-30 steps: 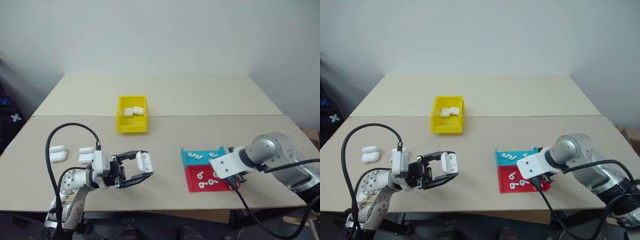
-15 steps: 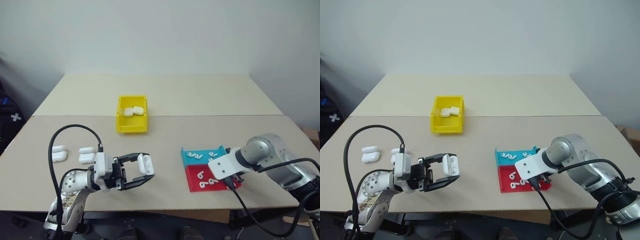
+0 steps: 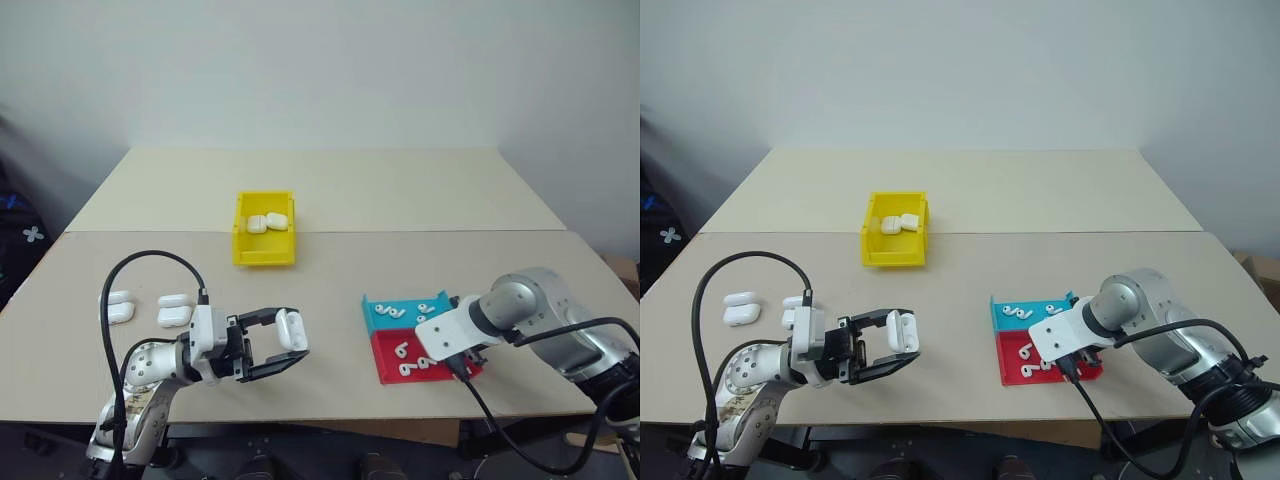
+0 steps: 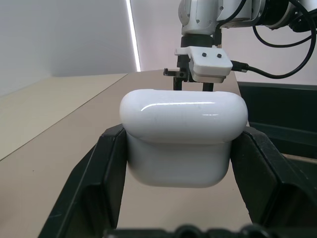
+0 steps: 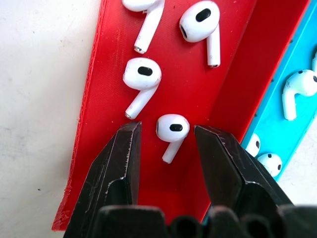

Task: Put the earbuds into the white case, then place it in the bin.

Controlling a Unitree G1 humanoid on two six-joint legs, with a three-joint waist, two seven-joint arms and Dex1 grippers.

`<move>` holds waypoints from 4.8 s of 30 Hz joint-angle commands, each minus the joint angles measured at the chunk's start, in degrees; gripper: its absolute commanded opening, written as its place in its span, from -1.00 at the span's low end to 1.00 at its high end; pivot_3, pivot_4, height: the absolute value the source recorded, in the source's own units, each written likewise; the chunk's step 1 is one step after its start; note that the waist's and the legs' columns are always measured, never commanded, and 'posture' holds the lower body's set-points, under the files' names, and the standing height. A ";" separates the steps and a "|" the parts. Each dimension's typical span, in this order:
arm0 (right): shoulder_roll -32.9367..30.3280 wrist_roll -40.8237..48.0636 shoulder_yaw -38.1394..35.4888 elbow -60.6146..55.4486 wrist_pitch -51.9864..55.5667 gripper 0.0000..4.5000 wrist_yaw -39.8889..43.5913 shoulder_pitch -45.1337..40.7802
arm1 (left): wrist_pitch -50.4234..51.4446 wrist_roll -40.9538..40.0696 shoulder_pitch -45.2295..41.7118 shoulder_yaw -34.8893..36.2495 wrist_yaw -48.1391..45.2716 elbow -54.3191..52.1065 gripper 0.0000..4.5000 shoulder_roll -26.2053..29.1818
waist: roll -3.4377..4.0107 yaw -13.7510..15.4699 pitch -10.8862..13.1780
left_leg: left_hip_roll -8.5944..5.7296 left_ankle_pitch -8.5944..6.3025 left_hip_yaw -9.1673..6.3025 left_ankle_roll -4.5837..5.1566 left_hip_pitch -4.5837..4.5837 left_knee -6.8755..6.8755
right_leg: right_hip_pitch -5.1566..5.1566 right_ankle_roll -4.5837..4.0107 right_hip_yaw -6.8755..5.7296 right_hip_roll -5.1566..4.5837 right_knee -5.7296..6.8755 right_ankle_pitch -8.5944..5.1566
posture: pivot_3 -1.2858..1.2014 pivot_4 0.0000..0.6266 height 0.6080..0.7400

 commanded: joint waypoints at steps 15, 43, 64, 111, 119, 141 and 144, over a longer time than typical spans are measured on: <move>0.00 -0.48 -1.34 -1.69 -0.93 -0.04 -0.88 1.07 | 0.04 0.84 0.08 -0.69 0.76 -2.14 0.24 0.63 | 0.00 0.00 0.00 | 0.00 0.00 0.00 0.00 0.00 0.00 | 0.01 -0.15 0.00 0.00 0.00 -0.09 | 0.03 -0.52 1.00; -1.57 -0.65 -1.92 -0.33 -6.66 -0.21 -1.85 1.85 | 0.22 2.30 -0.09 -1.30 1.67 -1.82 0.24 0.96 | 0.00 0.02 0.00 | 0.00 0.00 0.00 0.00 0.01 0.00 | 0.01 -0.18 0.00 0.00 0.00 -0.11 | 0.03 -0.52 1.00; -1.39 -2.47 -1.77 2.08 -11.81 -0.21 -3.99 0.96 | -0.14 2.98 0.06 -1.86 1.81 -1.55 0.24 1.11 | 0.00 0.01 0.00 | 0.00 0.00 0.00 0.00 0.01 0.00 | 0.02 -0.20 0.00 0.00 0.00 -0.12 | 0.03 -0.52 1.00; -5.29 2.60 -5.21 4.63 -23.00 -0.47 -2.79 -0.18 | -0.35 3.85 0.64 -2.38 2.78 -1.69 0.24 0.83 | 0.00 0.03 0.00 | 0.00 0.00 0.01 0.00 0.01 0.00 | 0.02 -0.21 0.00 -0.01 0.00 -0.13 | 0.03 -0.52 1.00; -5.85 16.56 -11.42 -2.31 -9.44 -0.47 0.71 2.67 | -0.39 3.88 1.07 -2.73 3.26 -2.09 0.24 0.65 | 0.00 0.02 0.00 | 0.02 0.00 0.01 0.00 0.03 -0.01 | 0.02 -0.18 0.01 0.00 0.00 -0.10 | 0.03 -0.52 1.00; -2.88 14.05 3.55 -23.57 48.77 0.23 -9.19 0.56 | -0.95 5.04 1.56 -4.14 4.34 -2.40 0.24 0.17 | 0.00 0.07 0.00 | 0.02 -0.01 0.01 -0.01 -0.04 -0.02 | -0.06 -0.32 0.00 -0.01 -0.02 -0.18 | 0.03 -0.52 1.00; -3.02 13.23 5.39 -22.81 50.31 0.23 -10.39 -0.72 | -1.02 5.25 1.44 -4.14 4.31 -2.23 0.24 0.26 | 0.00 0.07 0.00 | 0.02 -0.01 0.01 -0.01 -0.05 -0.02 | -0.07 -0.32 0.00 -0.02 -0.03 -0.18 | 0.03 -0.52 1.00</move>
